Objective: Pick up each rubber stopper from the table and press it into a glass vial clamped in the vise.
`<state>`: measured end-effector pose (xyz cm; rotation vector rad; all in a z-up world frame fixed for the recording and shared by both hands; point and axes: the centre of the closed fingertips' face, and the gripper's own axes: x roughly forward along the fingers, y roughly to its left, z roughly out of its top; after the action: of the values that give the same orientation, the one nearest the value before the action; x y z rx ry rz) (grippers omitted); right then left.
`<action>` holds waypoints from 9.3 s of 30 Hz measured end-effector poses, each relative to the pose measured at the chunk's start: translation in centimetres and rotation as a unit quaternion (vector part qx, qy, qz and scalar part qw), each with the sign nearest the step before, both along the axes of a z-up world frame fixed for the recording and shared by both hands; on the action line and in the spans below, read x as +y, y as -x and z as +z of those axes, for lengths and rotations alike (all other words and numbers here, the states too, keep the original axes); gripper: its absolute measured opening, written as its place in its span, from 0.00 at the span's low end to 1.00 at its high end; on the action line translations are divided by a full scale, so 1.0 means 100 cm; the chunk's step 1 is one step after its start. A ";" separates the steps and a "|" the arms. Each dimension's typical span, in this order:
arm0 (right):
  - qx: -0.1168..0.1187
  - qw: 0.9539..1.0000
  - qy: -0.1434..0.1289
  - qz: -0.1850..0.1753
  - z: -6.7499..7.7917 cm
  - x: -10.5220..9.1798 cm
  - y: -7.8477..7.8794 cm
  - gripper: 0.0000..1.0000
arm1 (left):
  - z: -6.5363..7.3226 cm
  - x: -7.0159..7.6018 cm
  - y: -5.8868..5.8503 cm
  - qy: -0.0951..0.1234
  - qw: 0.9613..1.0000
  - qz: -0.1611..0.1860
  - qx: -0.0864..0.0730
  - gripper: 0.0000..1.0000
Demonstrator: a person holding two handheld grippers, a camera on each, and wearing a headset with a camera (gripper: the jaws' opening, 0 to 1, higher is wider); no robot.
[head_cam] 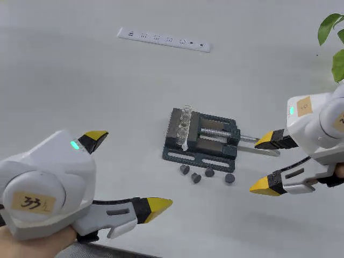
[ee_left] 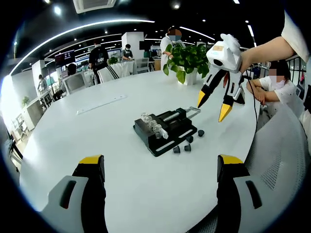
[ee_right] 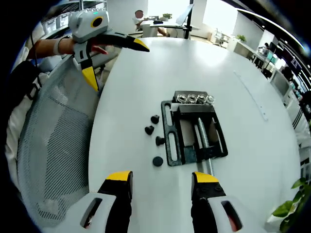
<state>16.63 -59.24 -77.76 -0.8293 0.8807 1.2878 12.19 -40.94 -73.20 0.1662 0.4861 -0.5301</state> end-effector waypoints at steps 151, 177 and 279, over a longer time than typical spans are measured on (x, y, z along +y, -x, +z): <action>0.040 0.979 0.070 0.185 0.029 0.128 -0.086 0.06 | -0.028 -0.012 -0.009 0.039 0.998 -0.006 0.055 0.92; 0.035 0.975 0.086 0.200 0.017 0.129 -0.095 0.06 | -0.035 -0.014 -0.008 0.045 0.997 -0.003 0.064 0.92; 0.051 0.979 0.111 0.163 0.011 0.134 -0.105 0.00 | -0.040 -0.009 -0.007 0.052 0.996 0.009 0.070 0.91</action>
<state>27.10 -45.80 -76.63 -1.1282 1.0120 1.5463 12.92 -41.89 -77.24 0.0243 0.5939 -0.5502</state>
